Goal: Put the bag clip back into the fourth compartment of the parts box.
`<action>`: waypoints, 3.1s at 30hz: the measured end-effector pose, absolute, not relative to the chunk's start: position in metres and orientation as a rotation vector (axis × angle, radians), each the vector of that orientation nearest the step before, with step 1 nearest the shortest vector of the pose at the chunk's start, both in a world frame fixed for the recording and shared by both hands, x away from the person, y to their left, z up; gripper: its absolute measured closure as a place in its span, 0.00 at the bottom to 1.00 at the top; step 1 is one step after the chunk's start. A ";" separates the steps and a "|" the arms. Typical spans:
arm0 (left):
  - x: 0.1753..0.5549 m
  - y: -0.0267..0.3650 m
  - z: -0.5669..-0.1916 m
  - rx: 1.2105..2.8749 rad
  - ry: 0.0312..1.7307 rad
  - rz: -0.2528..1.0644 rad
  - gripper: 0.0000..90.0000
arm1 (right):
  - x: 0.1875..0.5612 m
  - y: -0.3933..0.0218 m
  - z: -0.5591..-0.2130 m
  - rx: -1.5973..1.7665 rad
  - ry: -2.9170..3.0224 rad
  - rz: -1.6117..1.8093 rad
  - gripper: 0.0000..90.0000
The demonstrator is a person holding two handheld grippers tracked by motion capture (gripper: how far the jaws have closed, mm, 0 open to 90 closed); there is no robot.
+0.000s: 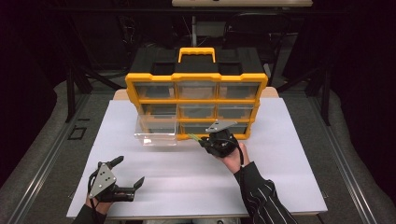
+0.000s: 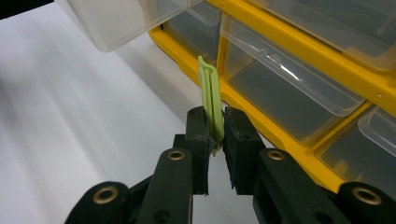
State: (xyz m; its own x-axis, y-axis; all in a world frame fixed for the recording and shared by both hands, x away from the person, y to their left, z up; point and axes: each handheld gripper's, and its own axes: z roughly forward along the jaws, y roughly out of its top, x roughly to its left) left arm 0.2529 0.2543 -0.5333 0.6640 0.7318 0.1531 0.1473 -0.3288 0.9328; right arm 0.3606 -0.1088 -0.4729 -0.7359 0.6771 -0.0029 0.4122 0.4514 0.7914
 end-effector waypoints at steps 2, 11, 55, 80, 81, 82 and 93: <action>0.252 0.254 -0.533 1.836 0.694 0.700 0.00 | 0.360 -0.108 -0.472 0.923 2.386 1.170 0.90; 0.250 0.254 -0.533 1.846 0.702 0.713 0.00 | 0.353 -0.110 -0.457 0.898 2.351 1.199 0.90; 0.249 0.254 -0.534 1.862 0.716 0.727 0.00 | 0.359 -0.105 -0.402 0.864 2.256 1.264 0.90; 0.249 0.254 -0.534 1.859 0.720 0.735 0.00 | 0.359 -0.099 -0.372 0.788 2.234 1.235 0.90; 0.249 0.254 -0.534 1.858 0.721 0.736 0.00 | 0.360 -0.098 -0.371 0.783 2.234 1.234 0.90; 0.249 0.254 -0.534 1.858 0.722 0.737 0.00 | 0.360 -0.097 -0.369 0.779 2.233 1.233 0.90; 0.249 0.254 -0.533 1.856 0.726 0.736 0.00 | 0.361 -0.088 -0.359 0.748 2.227 1.232 0.90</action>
